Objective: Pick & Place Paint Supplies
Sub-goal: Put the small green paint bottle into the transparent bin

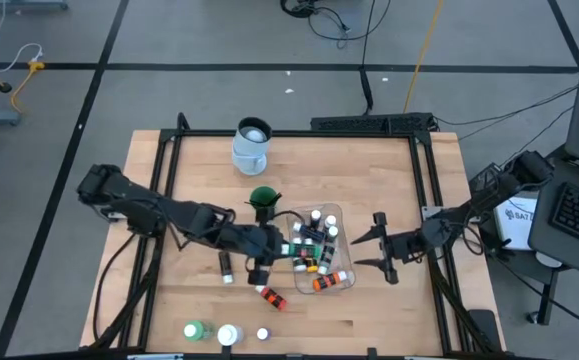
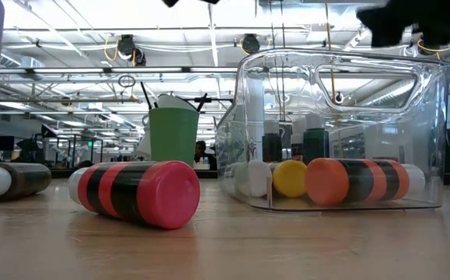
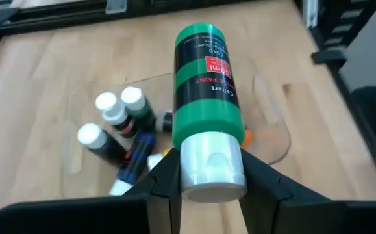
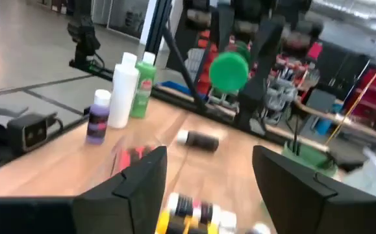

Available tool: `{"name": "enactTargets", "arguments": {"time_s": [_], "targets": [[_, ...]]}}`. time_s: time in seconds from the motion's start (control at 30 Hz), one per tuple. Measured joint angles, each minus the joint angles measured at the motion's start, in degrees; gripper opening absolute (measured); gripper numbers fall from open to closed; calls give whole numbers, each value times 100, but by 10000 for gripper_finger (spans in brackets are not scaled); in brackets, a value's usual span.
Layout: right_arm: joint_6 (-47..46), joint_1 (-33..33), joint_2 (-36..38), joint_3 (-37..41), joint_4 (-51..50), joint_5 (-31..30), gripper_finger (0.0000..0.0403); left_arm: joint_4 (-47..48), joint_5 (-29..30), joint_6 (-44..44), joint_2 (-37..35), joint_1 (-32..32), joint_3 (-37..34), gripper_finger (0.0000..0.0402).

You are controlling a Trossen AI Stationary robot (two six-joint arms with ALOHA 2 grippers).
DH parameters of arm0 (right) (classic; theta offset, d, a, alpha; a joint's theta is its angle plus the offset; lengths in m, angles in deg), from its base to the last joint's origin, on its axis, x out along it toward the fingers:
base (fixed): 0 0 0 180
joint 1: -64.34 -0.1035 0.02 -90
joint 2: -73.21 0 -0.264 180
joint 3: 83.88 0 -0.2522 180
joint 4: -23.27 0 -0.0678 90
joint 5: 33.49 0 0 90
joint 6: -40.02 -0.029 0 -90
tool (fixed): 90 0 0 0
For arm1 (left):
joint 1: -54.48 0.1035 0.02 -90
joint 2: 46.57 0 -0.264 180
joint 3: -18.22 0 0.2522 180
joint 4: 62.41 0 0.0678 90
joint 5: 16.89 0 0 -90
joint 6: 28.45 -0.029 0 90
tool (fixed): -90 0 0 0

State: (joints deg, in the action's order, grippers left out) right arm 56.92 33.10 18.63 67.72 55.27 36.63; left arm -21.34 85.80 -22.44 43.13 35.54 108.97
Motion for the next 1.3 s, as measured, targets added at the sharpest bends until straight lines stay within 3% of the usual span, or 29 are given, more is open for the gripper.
{"name": "enactTargets", "arguments": {"time_s": [0.17,0.33,0.47,0.63,0.8,0.97,1.17,1.3], "targets": [[-264,2,266,759,682,-22,207,1840,70,-188,833,120,1489,101],[-81,2,513,1294,1812,-423,199,3621,40,-456,1922,328,3241,101],[-83,7,622,1358,1699,-870,199,4520,67,-1000,2943,408,4488,101],[-83,4,634,1364,1601,-886,196,5103,214,-2096,3952,410,5687,101],[47,4,636,1373,1610,-886,196,5170,526,-3055,4228,505,5528,101],[172,4,642,1377,1577,-886,196,5289,1408,-3424,4337,522,5369,101],[193,7,647,1378,1514,-886,192,5298,1220,-3850,4311,447,5370,101],[192,7,647,1380,1503,-886,192,5510,1589,-4097,4319,362,5370,101]]}}
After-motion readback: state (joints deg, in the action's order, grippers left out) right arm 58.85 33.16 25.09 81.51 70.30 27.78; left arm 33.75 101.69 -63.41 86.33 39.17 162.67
